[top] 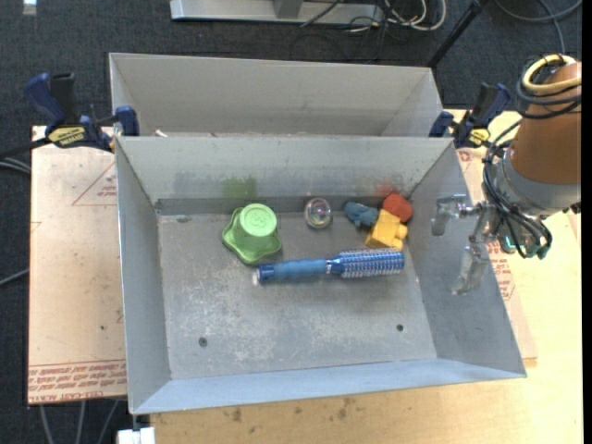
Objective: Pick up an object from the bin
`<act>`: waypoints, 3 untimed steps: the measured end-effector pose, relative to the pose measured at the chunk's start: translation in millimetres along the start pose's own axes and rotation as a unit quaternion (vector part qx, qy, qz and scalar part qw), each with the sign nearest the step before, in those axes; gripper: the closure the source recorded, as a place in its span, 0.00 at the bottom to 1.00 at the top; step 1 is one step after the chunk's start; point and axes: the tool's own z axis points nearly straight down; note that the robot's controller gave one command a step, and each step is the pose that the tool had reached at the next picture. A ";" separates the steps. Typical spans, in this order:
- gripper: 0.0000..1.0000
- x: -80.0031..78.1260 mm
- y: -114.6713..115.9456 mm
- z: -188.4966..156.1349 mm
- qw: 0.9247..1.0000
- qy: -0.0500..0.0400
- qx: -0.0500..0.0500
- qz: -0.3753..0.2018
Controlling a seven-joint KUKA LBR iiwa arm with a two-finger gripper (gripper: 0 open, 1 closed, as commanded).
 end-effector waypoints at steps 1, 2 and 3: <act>0.00 -13.7 61.4 111.6 0.999 -0.001 -0.002 0.053; 0.00 -34.5 76.8 153.6 0.996 -0.004 -0.001 0.091; 1.00 -33.4 75.6 152.9 0.996 -0.003 0.000 0.092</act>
Offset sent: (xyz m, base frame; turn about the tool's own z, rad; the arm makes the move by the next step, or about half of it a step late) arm 0.0140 0.0576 -0.1072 0.1110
